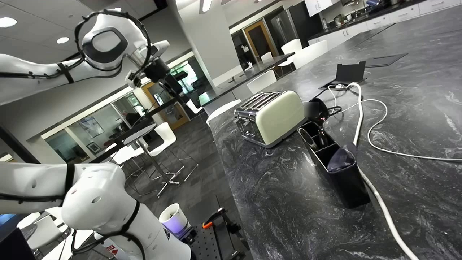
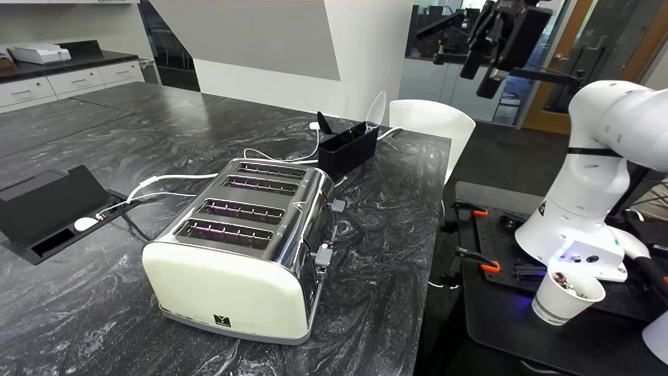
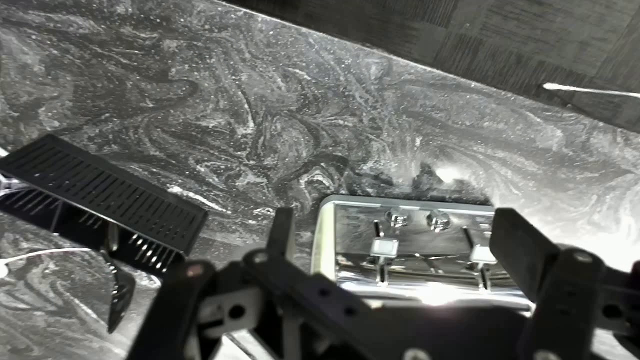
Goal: Remove the black spoon from the black cutlery holder
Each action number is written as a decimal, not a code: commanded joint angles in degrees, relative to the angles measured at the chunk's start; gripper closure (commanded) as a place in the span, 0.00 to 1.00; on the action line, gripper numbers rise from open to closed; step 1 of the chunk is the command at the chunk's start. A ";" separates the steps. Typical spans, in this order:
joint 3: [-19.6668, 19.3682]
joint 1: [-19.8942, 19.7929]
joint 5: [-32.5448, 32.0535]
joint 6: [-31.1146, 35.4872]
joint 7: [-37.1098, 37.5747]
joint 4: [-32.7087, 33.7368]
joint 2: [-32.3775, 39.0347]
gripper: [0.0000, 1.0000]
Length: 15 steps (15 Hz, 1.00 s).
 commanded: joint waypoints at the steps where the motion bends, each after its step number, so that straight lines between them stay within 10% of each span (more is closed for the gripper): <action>1: -2.43 -4.04 -3.55 2.02 -0.02 0.79 1.80 0.00; 15: -16.53 -12.15 -13.04 19.64 -11.80 0.12 16.54 0.00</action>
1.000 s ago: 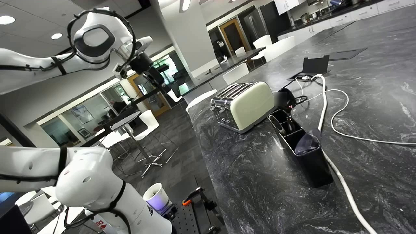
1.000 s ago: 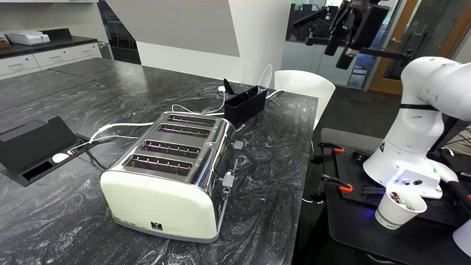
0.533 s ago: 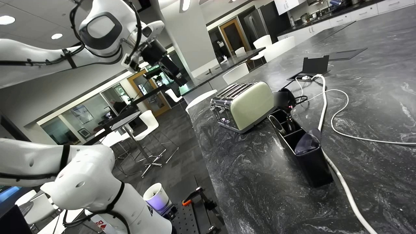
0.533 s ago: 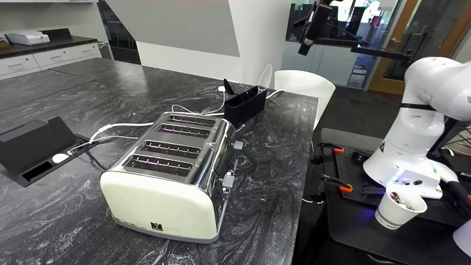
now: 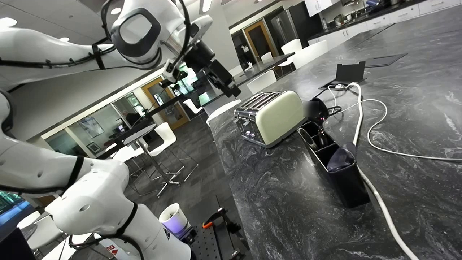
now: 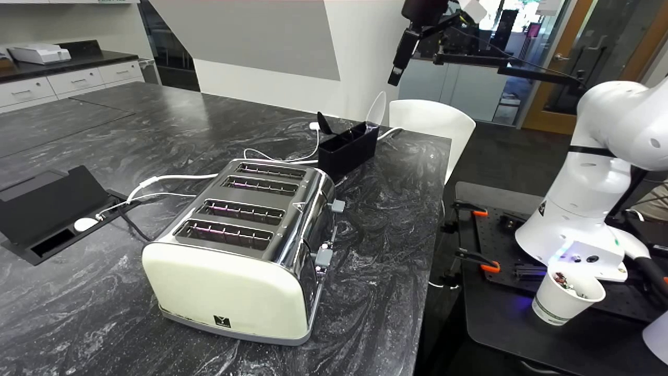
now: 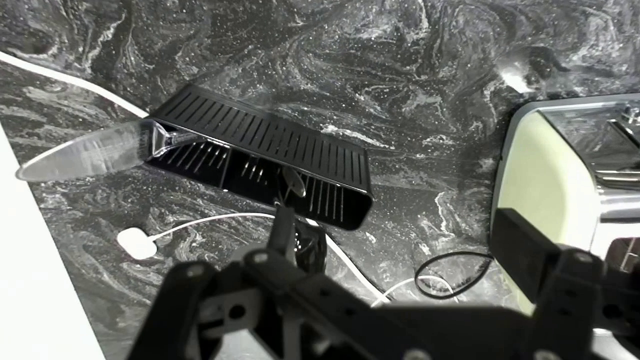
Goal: Remove the black spoon from the black cutlery holder
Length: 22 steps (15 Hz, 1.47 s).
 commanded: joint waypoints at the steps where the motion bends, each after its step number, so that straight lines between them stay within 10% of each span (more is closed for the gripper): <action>1: -2.96 -1.26 -1.12 0.66 -4.99 0.44 3.19 0.00; 10: -5.86 -0.99 -3.21 2.50 -14.26 1.62 5.13 0.00; 14: -14.96 0.85 0.33 4.17 -32.34 5.21 9.47 0.00; 20: -35.65 14.69 12.62 3.07 -61.29 11.25 16.04 0.00; 22: -28.43 6.64 14.29 3.44 -61.00 8.83 15.17 0.00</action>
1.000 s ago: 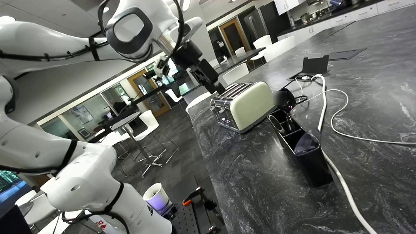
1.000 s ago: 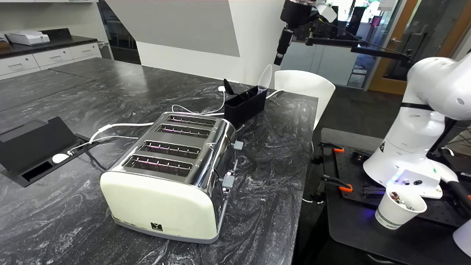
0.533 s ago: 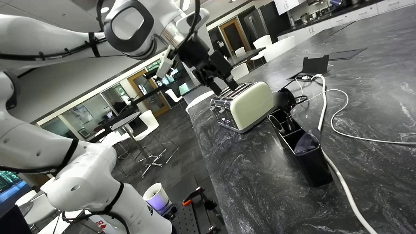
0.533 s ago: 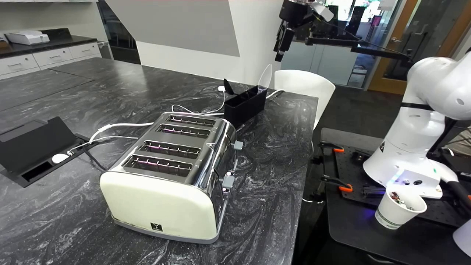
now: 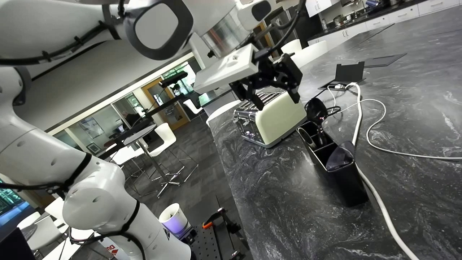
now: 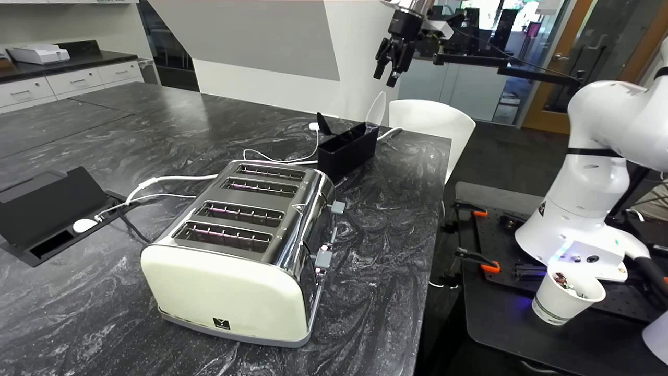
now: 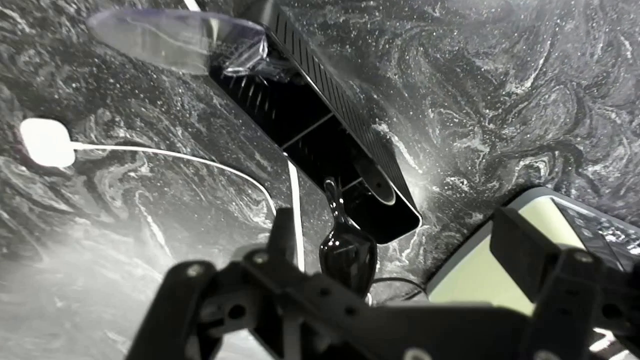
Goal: Remove the black spoon from the black cutlery holder
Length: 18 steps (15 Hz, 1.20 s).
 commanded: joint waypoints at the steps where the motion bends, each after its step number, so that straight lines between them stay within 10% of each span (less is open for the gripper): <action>1: 5.64 -6.49 3.58 -0.33 -3.19 0.40 1.90 0.00; 10: 9.72 -11.14 9.29 4.77 -10.24 1.54 8.39 0.00; 13: 11.04 -12.40 14.23 7.54 -15.81 1.95 11.81 0.22; 18: 14.92 -14.74 20.95 12.24 -22.73 2.74 16.75 0.26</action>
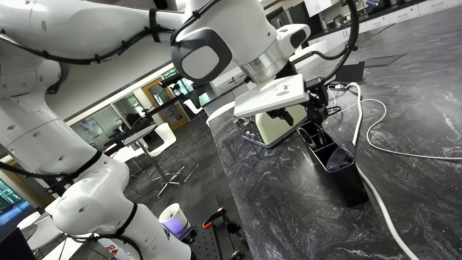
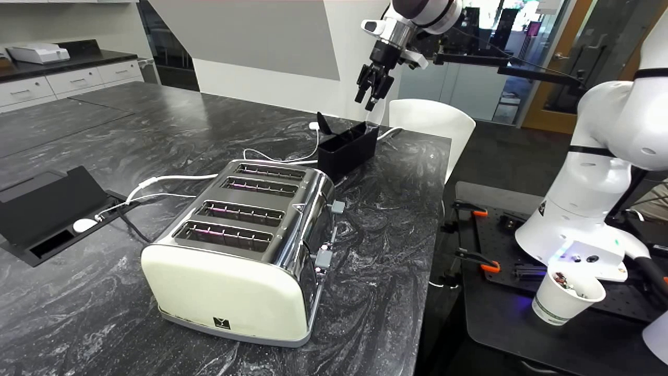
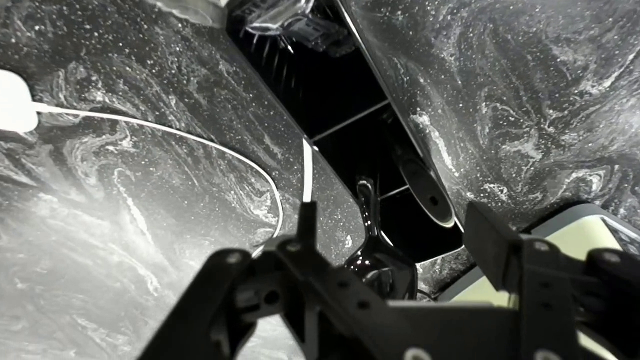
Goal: Remove the black spoon from the black cutlery holder
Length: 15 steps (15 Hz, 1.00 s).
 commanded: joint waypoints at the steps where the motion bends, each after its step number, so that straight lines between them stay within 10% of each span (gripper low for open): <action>1: 3.76 -2.54 5.17 3.89 -5.33 2.09 4.15 0.27; 15: 13.75 -8.12 14.39 7.83 -12.01 7.72 14.43 0.35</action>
